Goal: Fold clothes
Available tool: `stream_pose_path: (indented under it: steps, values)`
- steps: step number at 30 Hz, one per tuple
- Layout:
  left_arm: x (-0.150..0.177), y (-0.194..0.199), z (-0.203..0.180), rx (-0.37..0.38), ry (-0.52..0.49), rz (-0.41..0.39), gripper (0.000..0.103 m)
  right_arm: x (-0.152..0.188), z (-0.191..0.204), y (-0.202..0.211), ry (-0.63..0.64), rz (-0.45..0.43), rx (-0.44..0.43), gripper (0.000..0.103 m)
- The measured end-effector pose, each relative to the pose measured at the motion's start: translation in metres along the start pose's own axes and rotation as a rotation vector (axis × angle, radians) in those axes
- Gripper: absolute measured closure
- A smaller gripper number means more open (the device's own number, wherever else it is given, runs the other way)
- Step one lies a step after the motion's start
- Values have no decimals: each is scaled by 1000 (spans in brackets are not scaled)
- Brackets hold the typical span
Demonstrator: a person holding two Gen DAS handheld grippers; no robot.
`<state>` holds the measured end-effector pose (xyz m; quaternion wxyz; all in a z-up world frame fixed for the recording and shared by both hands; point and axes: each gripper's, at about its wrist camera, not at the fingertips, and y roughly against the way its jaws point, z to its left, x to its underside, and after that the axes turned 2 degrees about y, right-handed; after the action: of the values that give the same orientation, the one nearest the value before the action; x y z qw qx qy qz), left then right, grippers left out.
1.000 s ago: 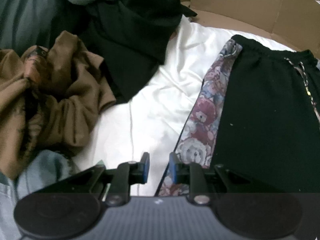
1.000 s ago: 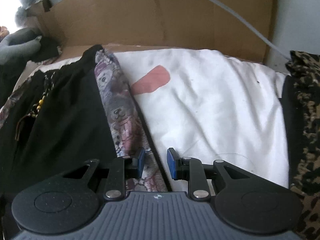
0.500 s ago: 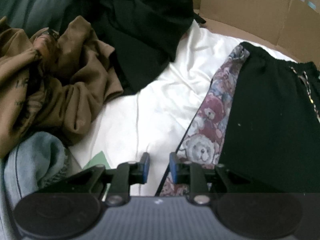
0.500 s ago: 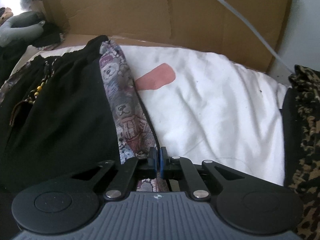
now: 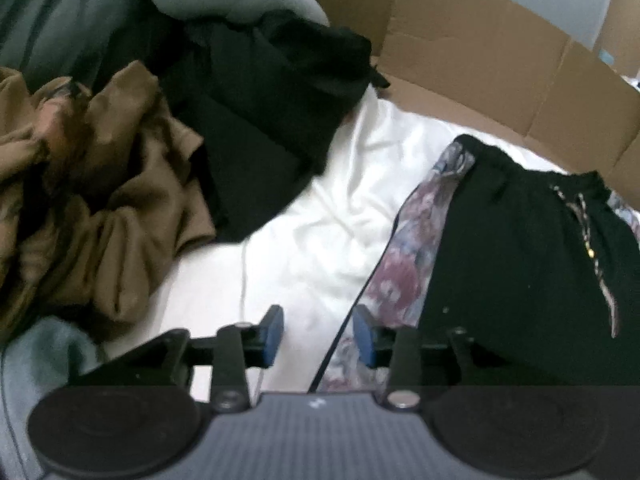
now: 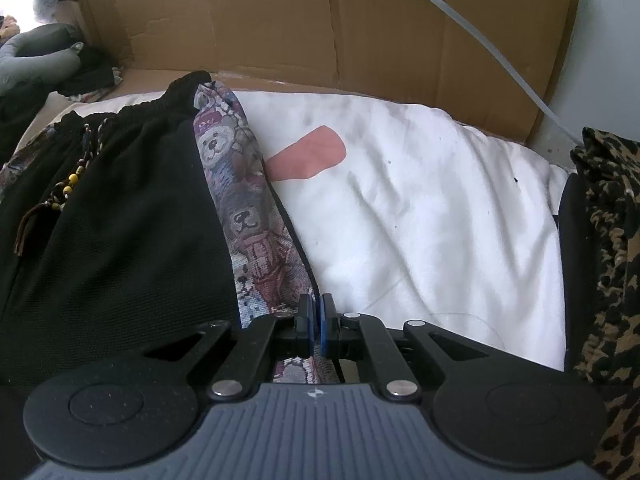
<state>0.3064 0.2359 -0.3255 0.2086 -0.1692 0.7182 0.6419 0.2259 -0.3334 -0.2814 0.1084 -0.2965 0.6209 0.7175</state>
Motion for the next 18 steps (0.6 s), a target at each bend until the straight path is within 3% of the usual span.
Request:
stream_pose_path:
  steps: [18]
  values:
    - [2,-39,-33,-19,-78,38,68,1,-2,-1,-13,-4,-12,102]
